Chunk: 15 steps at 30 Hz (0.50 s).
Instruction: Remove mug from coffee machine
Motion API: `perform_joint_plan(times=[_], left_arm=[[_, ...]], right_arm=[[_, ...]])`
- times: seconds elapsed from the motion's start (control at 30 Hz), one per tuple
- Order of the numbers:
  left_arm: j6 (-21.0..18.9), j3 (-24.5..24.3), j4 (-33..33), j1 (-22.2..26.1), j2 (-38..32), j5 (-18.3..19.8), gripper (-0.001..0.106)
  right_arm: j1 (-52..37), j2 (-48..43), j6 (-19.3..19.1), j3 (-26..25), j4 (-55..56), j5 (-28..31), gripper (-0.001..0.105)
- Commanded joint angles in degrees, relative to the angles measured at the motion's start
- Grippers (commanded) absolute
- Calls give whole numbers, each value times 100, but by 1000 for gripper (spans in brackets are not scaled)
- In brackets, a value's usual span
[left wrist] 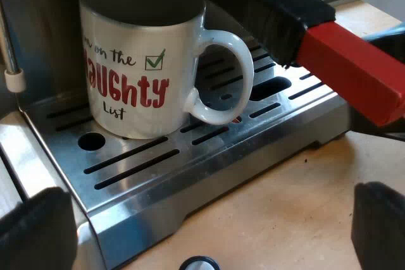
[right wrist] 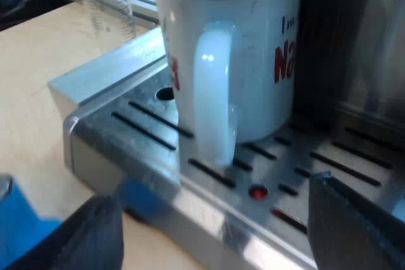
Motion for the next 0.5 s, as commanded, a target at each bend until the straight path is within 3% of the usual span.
perform_joint_plan(times=[0.03, 0.5], left_arm=[[-65, -34, -145, -29, -20, -15, 89], [-65, -34, -145, -29, -20, -15, 89]], right_arm=[[18, 194, 85, -265, -150, -2, 63], [18, 1115, 139, -968, -287, 115, 63]])
